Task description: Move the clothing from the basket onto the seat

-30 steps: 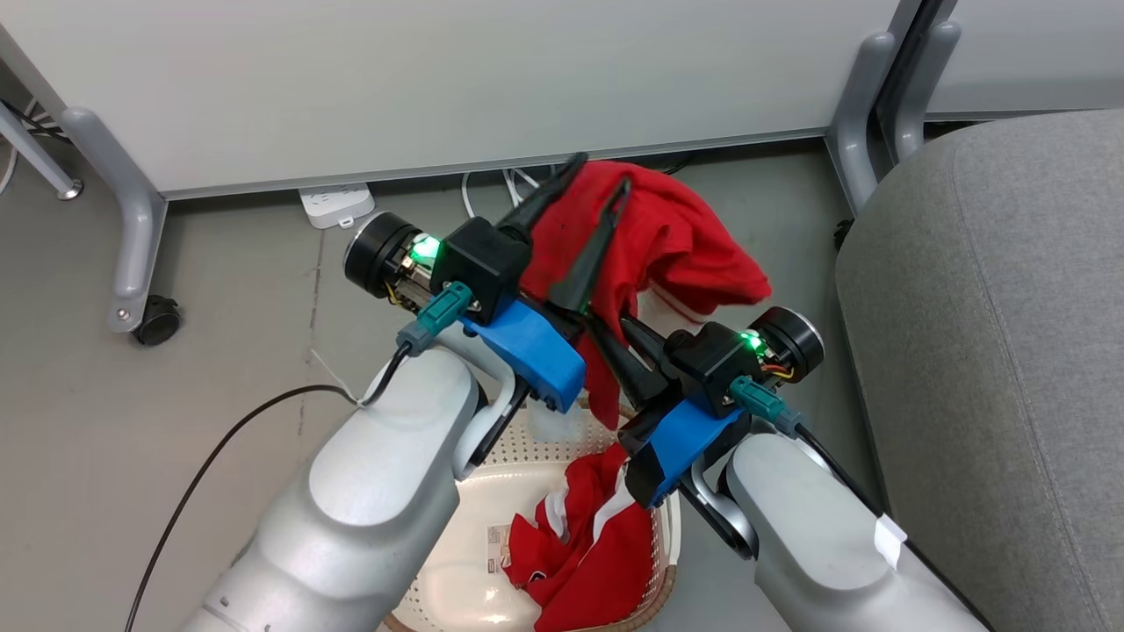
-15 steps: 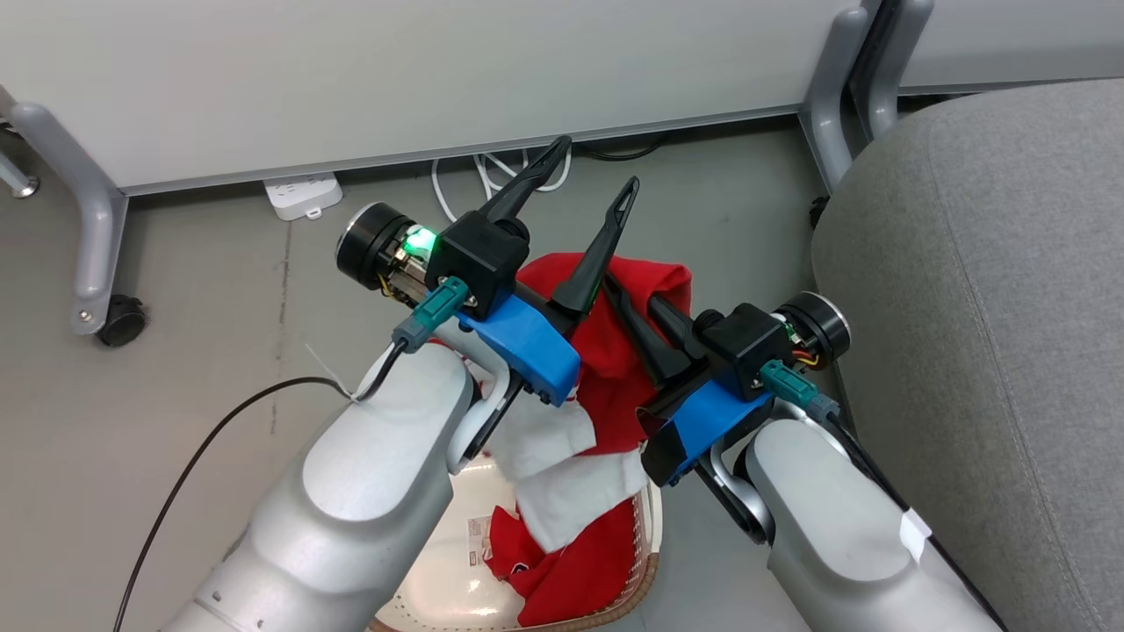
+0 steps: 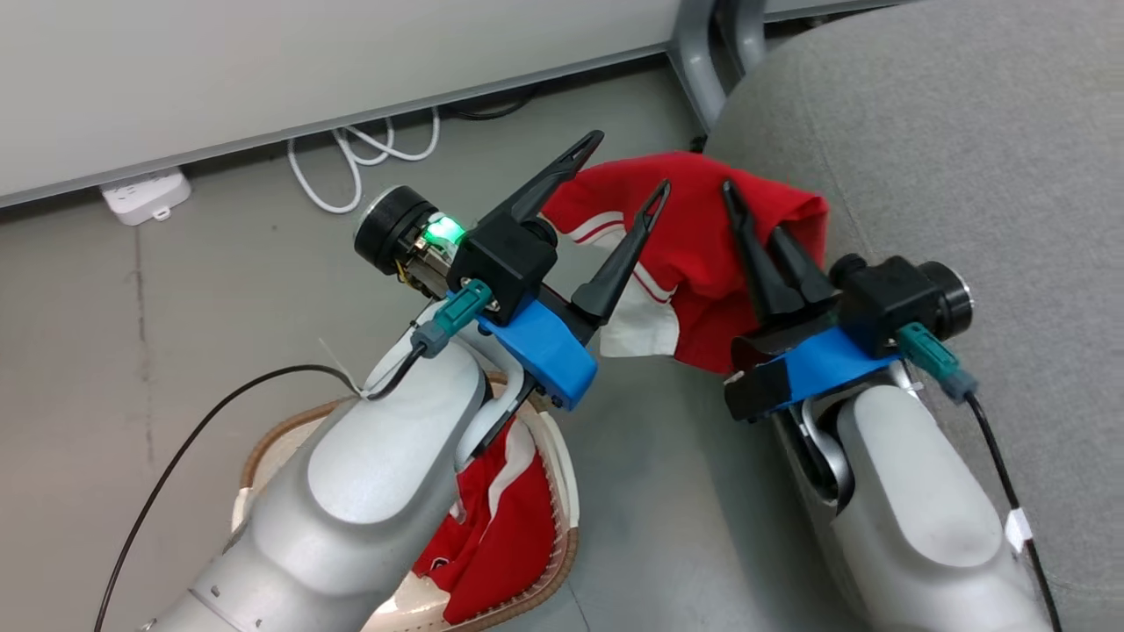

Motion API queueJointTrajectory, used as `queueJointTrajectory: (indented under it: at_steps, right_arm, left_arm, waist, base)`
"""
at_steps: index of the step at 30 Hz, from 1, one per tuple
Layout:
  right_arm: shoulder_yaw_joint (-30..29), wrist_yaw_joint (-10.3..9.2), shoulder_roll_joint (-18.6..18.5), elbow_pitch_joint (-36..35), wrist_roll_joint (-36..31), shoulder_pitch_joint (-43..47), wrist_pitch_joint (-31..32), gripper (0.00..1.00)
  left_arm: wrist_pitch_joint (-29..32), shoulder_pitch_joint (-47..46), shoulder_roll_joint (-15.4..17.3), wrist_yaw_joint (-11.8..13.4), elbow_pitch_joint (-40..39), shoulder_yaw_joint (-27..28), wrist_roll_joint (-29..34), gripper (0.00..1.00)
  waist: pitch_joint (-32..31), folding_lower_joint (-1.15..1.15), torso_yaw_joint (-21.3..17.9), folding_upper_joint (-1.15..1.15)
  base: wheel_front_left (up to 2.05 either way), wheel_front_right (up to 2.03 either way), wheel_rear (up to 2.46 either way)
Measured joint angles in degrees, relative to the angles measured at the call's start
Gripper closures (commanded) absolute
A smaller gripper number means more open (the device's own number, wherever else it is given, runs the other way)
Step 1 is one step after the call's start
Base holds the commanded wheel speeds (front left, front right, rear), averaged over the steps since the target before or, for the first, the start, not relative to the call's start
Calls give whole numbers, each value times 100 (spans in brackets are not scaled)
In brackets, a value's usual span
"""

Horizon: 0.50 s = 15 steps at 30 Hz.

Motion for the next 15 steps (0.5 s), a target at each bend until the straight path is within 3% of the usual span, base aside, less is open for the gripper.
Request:
queueJointTrajectory:
  at_steps: [15]
  right_arm:
    - [-1491,1,-7,-1029,64,896,0,100]
  left_arm:
    - [325,76,122,-67,-408,-461,143,0]
  waist:
    - [451,0,-1249,0]
  base:
    - [0,0,0]
